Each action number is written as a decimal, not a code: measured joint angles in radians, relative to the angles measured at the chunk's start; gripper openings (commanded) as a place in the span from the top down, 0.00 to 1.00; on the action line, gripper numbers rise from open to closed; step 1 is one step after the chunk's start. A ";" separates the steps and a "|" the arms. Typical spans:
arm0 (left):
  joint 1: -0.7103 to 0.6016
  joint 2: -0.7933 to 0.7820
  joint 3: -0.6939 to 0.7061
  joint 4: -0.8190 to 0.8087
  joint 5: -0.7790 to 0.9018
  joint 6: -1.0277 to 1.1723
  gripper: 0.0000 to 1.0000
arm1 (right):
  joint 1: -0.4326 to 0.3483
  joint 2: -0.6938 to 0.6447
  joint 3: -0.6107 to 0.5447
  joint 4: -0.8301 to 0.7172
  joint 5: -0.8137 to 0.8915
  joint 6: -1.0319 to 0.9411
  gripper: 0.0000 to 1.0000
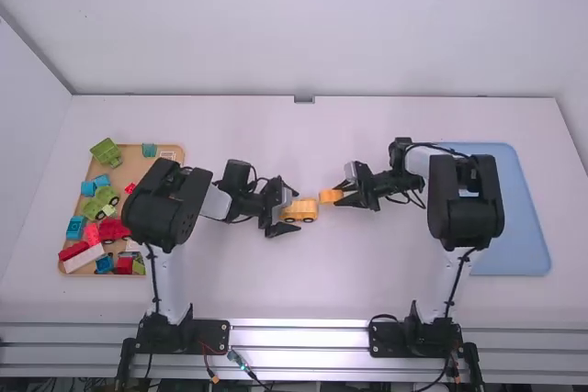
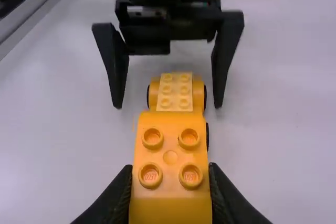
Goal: Assemble lego blocks to make yellow taxi
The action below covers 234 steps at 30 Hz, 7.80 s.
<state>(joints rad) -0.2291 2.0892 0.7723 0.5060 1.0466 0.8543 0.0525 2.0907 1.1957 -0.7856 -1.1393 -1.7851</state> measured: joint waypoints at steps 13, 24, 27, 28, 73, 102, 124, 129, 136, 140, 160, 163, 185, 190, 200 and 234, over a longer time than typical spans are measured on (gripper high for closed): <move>0.000 0.061 0.047 0.006 0.016 0.036 0.40 | 0.095 0.000 0.000 0.145 0.023 0.153 0.87; 0.000 0.061 0.039 0.008 0.026 0.048 0.50 | 0.133 0.000 0.000 0.231 0.047 0.323 0.91; 0.000 0.061 0.039 0.008 0.026 0.048 0.51 | 0.127 -0.002 0.000 0.226 0.058 0.349 0.91; 0.000 0.061 0.039 0.008 0.026 0.048 0.51 | 0.127 -0.004 0.000 0.225 0.063 0.354 0.92; 0.000 0.061 0.039 0.008 0.026 0.048 0.49 | 0.253 -0.125 -0.309 0.847 0.127 0.767 1.00; 0.011 0.061 0.037 0.009 0.030 0.050 0.53 | 0.291 -0.075 -0.291 0.914 0.170 0.825 1.00; 0.021 0.061 0.046 -0.003 0.029 0.047 0.58 | 0.326 -0.110 -0.332 0.976 0.283 0.827 1.00; 0.021 0.061 0.048 -0.004 0.029 0.047 0.59 | 0.326 -0.111 -0.342 1.001 0.285 0.843 1.00; 0.020 0.061 0.048 -0.011 0.026 0.056 0.60 | 0.327 -0.111 -0.325 0.968 0.290 0.840 1.00; 0.021 0.061 0.048 -0.014 0.026 0.071 0.60 | 0.327 -0.111 -0.318 0.961 0.293 0.850 1.00; 0.021 0.061 0.048 -0.011 0.010 0.082 0.64 | 0.334 -0.098 -0.241 0.831 0.312 0.847 0.85; 0.021 0.061 0.051 -0.012 0.008 0.082 0.64 | 0.334 -0.098 -0.241 0.834 0.312 0.846 0.85; 0.022 0.061 0.051 -0.010 0.003 0.084 0.67 | 0.338 -0.097 -0.240 0.834 0.330 0.872 0.65; 0.021 0.061 0.051 -0.010 0.003 0.082 0.67 | 0.335 -0.093 -0.240 0.835 0.332 0.885 0.63; 0.010 0.061 0.051 -0.011 0.003 0.082 0.67 | 0.312 -0.077 -0.240 0.834 0.293 0.863 0.51; 0.008 0.038 0.050 -0.097 0.010 0.093 0.01 | 0.081 -0.219 -0.258 0.671 0.071 0.729 0.01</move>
<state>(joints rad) -0.2211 2.1269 0.8227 0.4095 1.0565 0.9470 0.1337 1.8713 0.9379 -0.1143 -1.0687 -1.0565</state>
